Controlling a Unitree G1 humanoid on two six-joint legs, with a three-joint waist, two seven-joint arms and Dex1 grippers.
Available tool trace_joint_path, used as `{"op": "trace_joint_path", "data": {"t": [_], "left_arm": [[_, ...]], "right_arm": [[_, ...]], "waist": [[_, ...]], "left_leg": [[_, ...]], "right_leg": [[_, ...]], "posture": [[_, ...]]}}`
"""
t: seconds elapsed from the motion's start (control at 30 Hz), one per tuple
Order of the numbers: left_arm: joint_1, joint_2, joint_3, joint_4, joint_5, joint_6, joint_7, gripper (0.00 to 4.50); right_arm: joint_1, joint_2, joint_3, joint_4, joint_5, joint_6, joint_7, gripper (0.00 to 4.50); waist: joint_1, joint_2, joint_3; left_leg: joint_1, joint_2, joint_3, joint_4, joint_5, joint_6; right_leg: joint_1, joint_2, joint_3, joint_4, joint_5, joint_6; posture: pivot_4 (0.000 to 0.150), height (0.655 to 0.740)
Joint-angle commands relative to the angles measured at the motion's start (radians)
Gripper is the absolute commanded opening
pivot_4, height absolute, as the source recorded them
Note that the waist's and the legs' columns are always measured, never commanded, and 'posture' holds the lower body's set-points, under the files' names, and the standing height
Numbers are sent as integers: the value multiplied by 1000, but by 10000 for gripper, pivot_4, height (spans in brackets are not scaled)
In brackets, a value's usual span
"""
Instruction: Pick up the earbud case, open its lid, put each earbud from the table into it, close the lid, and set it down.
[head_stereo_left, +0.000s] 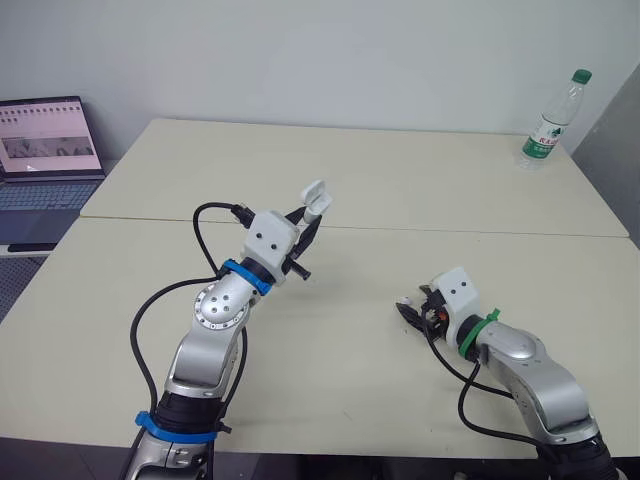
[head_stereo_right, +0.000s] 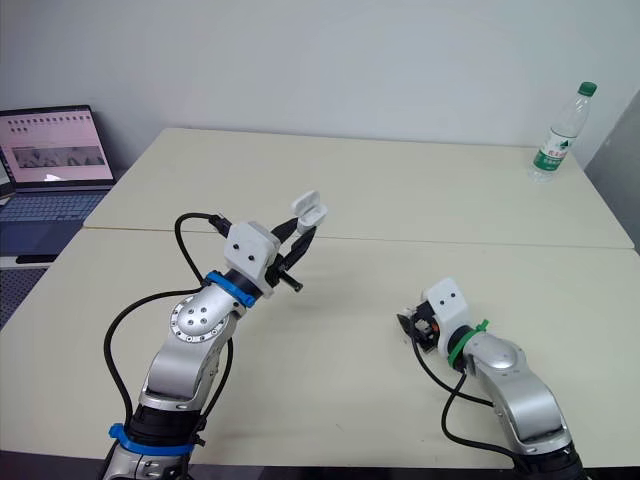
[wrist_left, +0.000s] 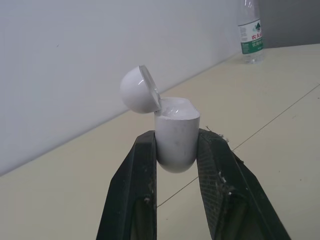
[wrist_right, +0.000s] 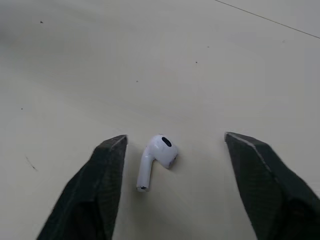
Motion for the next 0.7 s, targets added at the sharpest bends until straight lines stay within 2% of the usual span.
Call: {"op": "trace_joint_path", "data": {"t": [0.03, 0.6, 0.7], "left_arm": [[-18, 3, 12, -25, -10, -6, -2, 7505], [-6, 4, 19, -36, -10, -4, 12, 7505], [-9, 3, 21, -34, -12, -5, 13, 7505]], "right_arm": [[-14, -7, 6, -23, -9, -17, 3, 21343], [-17, -27, 51, 10, -43, -9, 18, 21343], [-17, -26, 52, 19, -51, -20, 20, 11982]], "waist": [[0, 0, 0], [0, 0, 0], [0, 0, 0]], "left_leg": [[0, 0, 0, 0, 0, 0], [0, 0, 0, 0, 0, 0], [0, 0, 0, 0, 0, 0]], "right_leg": [[0, 0, 0, 0, 0, 0], [0, 0, 0, 0, 0, 0], [0, 0, 0, 0, 0, 0]], "posture": [[1500, 7400], [1500, 7400], [1500, 7400]]}}
